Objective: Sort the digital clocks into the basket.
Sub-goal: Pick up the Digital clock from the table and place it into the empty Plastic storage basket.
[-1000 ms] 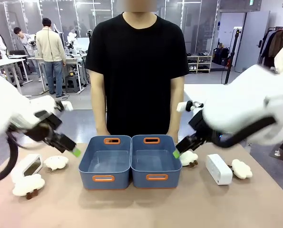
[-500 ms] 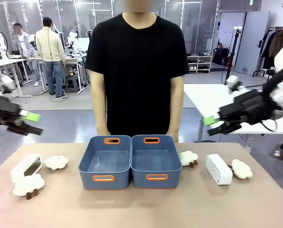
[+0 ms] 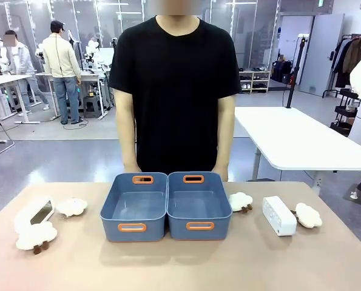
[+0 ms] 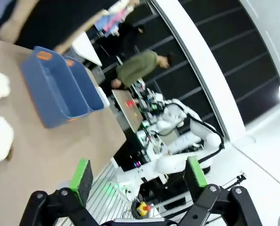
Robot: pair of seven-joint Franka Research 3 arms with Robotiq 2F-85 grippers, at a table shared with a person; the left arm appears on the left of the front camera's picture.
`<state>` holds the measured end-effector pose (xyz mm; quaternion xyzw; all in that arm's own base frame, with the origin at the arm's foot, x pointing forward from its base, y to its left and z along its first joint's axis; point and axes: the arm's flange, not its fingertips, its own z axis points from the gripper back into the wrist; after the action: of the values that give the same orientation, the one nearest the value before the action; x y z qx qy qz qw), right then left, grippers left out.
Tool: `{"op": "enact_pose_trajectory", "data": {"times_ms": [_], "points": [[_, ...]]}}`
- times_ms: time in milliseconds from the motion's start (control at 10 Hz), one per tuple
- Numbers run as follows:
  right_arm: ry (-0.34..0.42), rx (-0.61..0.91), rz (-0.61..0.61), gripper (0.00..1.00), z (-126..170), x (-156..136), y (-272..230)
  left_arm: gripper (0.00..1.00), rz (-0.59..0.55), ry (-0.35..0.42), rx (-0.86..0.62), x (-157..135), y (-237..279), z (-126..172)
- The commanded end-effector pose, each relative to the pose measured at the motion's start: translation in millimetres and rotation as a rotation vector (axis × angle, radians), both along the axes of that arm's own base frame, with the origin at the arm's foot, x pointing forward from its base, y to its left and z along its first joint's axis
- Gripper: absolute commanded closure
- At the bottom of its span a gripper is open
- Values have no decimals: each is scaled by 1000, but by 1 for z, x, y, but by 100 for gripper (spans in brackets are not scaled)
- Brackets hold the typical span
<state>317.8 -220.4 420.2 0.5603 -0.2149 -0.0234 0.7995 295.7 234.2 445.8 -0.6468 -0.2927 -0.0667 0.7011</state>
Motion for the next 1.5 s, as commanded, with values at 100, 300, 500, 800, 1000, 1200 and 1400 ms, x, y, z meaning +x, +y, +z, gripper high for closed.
{"op": "enact_pose_trajectory", "data": {"times_ms": [100,300,500,800,1000,1200,1400], "points": [[-22,10,-124,0,-5,-37,-22,0,143,64,83,-50,41,6],[-66,-9,-165,0,-2,-29,-23,0,186,68,90,-46,40,6],[-22,14,-153,0,-4,-39,-37,0,176,47,68,-61,56,-1],[-22,14,-153,0,-4,-39,-37,0,176,47,68,-61,56,-1],[-22,14,-153,0,-4,-39,-37,0,176,47,68,-61,56,-1],[-22,14,-153,0,-4,-39,-37,0,176,47,68,-61,56,-1],[-22,14,-153,0,-4,-39,-37,0,176,47,68,-61,56,-1]]}}
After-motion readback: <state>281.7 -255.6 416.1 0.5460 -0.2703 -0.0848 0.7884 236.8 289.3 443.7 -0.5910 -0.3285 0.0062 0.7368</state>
